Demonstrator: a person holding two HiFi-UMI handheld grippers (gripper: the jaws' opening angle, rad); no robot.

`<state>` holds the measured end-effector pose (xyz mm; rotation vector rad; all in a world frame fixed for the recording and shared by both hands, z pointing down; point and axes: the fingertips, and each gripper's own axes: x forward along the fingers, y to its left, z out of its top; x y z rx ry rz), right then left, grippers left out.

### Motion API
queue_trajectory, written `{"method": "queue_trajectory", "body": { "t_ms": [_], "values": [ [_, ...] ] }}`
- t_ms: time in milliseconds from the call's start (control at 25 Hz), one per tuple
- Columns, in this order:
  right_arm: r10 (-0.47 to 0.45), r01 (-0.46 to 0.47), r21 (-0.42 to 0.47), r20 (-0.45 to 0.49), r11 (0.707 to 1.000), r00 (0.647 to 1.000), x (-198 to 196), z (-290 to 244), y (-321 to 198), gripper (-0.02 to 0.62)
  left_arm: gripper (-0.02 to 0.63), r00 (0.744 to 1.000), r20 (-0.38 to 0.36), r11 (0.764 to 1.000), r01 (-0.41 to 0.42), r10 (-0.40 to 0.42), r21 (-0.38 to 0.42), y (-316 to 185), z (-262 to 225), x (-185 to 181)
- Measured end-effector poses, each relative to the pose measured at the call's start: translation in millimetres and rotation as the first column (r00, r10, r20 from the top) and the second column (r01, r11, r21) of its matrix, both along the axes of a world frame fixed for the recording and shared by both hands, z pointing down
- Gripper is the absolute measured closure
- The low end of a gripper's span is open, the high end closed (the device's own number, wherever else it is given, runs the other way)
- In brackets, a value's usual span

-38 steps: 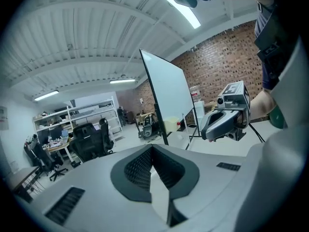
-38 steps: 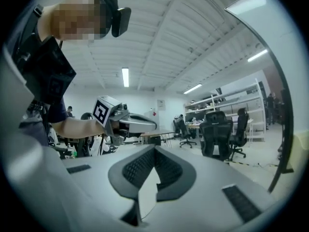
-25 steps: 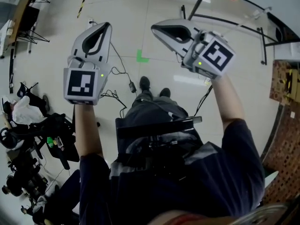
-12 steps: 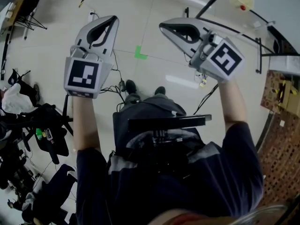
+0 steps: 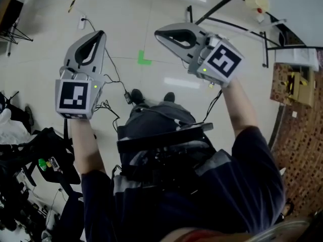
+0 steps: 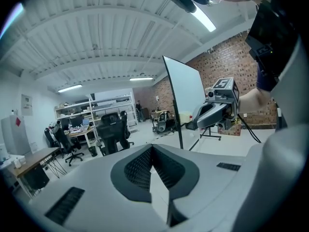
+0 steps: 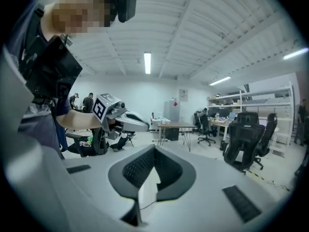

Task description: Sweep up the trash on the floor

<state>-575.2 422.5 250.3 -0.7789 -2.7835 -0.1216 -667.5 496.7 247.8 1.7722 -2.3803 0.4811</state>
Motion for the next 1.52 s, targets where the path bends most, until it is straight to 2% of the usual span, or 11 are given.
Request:
{"method": "queue_trajectory", "body": {
  "t_ms": [120, 360, 560, 800, 920, 1120, 1320, 1520],
  "values": [
    [0.01, -0.01, 0.001, -0.003, 1.0, 1.0, -21.2, -2.2, 14.7, 0.589, 0.606, 1.0, -0.018, 1.0, 0.006, -0.006, 0.006, 6.1, 2.1, -20.7],
    [0.029, -0.028, 0.077, -0.018, 0.997, 0.999, -49.6, -1.3, 35.5, 0.589, 0.606, 0.995, -0.025, 0.996, -0.091, 0.092, 0.022, 3.5, 0.9, -43.2],
    [0.034, -0.03, 0.063, -0.06, 0.998, 0.998, -62.3, 16.7, 28.8, 0.588, 0.606, 0.993, -0.057, 0.995, -0.103, 0.103, 0.007, -6.9, 11.8, -61.9],
    [0.062, -0.062, 0.017, 0.009, 0.998, 0.998, -91.3, 16.8, -17.5, 0.588, 0.606, 0.992, -0.034, 0.991, -0.125, 0.124, -0.038, -50.3, 17.6, -66.9],
    [0.031, -0.031, 0.003, 0.035, 1.0, 0.999, -109.2, 14.3, -40.7, 0.589, 0.606, 0.993, -0.028, 0.99, -0.117, 0.115, -0.073, -76.6, 21.9, -81.4],
    [-0.017, 0.023, -0.096, 0.059, 0.995, 0.998, -127.2, 11.1, -72.2, 0.589, 0.606, 0.998, -0.026, 0.994, -0.063, 0.061, -0.09, -109.6, 21.7, -100.9],
    [-0.044, 0.059, -0.196, 0.079, 0.979, 0.996, -139.6, 3.4, -108.8, 0.589, 0.606, 0.998, -0.043, 0.99, -0.043, 0.037, -0.135, -137.5, 30.1, -112.8],
    [-0.051, 0.068, -0.172, 0.101, 0.983, 0.994, -152.5, 4.2, -141.7, 0.588, 0.606, 0.999, -0.028, 0.989, -0.024, 0.02, -0.149, -164.3, 30.9, -122.5]
  ]
}}
